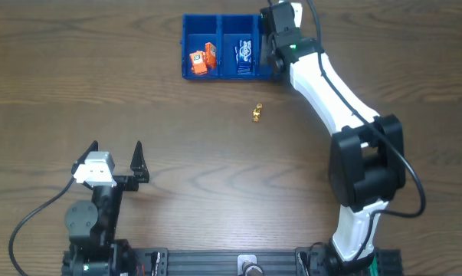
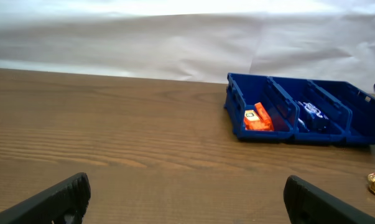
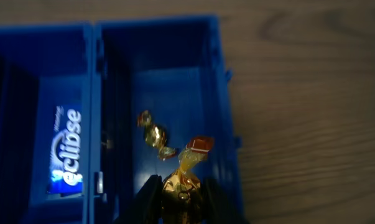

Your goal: Sort Candies Into Trays

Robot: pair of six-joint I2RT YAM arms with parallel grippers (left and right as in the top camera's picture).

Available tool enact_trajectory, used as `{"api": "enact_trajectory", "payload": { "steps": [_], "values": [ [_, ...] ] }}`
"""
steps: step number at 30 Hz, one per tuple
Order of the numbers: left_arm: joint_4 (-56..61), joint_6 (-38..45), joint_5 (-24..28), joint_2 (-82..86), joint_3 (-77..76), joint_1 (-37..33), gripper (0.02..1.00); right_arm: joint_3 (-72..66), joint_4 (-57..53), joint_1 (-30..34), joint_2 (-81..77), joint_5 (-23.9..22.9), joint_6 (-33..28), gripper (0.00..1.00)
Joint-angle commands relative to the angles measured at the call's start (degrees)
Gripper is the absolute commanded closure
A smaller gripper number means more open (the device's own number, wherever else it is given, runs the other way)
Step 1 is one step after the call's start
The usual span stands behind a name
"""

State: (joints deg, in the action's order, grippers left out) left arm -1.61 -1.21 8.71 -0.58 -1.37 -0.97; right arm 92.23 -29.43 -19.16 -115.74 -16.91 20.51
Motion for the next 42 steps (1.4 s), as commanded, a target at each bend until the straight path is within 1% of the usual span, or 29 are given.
{"api": "enact_trajectory", "payload": {
  "steps": [1,3,4,5,7,9,13,17,22,24,27,28,30,33,35,42],
  "values": [
    [-1.95,0.83,1.22,0.37,1.09,-0.24,0.020,0.24,0.11,0.17,-1.09,2.03,-0.81,0.801],
    [-1.95,0.83,1.22,0.37,1.09,-0.24,0.020,0.20,0.02,0.17,-1.09,2.01,-0.85,0.761],
    [-1.95,0.83,1.22,0.37,1.09,-0.24,0.020,0.20,-0.02,0.17,-1.09,2.01,-0.85,0.678],
    [-1.95,0.83,1.22,0.37,1.09,-0.24,0.020,0.20,-0.15,0.15,-1.09,2.01,-0.85,0.514],
    [-1.95,0.83,1.22,0.37,1.09,-0.24,0.020,0.20,-0.42,0.15,-1.09,2.01,-0.85,0.141],
    [-1.95,0.83,1.22,0.37,1.09,-0.24,0.020,0.20,-0.50,0.15,-1.09,2.01,-0.85,0.001],
    [-1.95,0.83,1.22,0.37,1.09,-0.24,0.020,0.22,-1.95,0.15,-0.70,2.01,-0.72,0.001],
    [-1.95,0.83,1.22,0.37,1.09,-0.24,0.023,0.22,-7.65,-0.70,4.48,2.12,3.96,0.001],
    [-1.95,0.83,1.22,0.37,1.09,-0.24,0.020,0.09,-16.63,-5.90,7.61,3.82,5.38,0.001],
    [-1.95,0.83,1.22,0.37,1.09,-0.24,0.020,-3.02,-18.78,-9.40,7.08,3.76,8.85,0.001],
    [-1.95,0.83,1.20,0.37,1.09,-0.24,0.020,-7.56,-18.43,-11.76,6.36,3.74,12.48,0.001],
    [-1.95,0.83,1.22,0.37,1.09,-0.24,0.020,-10.47,-16.68,-12.48,5.60,4.00,12.96,0.001],
    [-1.95,0.83,1.22,0.37,1.09,-0.24,0.020,-14.16,-12.85,-12.66,4.52,4.39,13.62,0.001],
    [-1.95,0.83,1.22,0.37,1.09,-0.24,0.020,-16.79,-9.90,-12.24,3.74,4.31,14.67,0.001],
    [-1.95,0.83,1.22,0.37,1.09,-0.24,0.020,-17.75,-8.87,-11.78,3.69,2.93,17.53,0.001],
    [-1.95,0.83,1.20,0.37,1.09,-0.24,0.023,-19.28,-5.53,-11.61,3.19,2.84,18.51,0.001]
  ]
}}
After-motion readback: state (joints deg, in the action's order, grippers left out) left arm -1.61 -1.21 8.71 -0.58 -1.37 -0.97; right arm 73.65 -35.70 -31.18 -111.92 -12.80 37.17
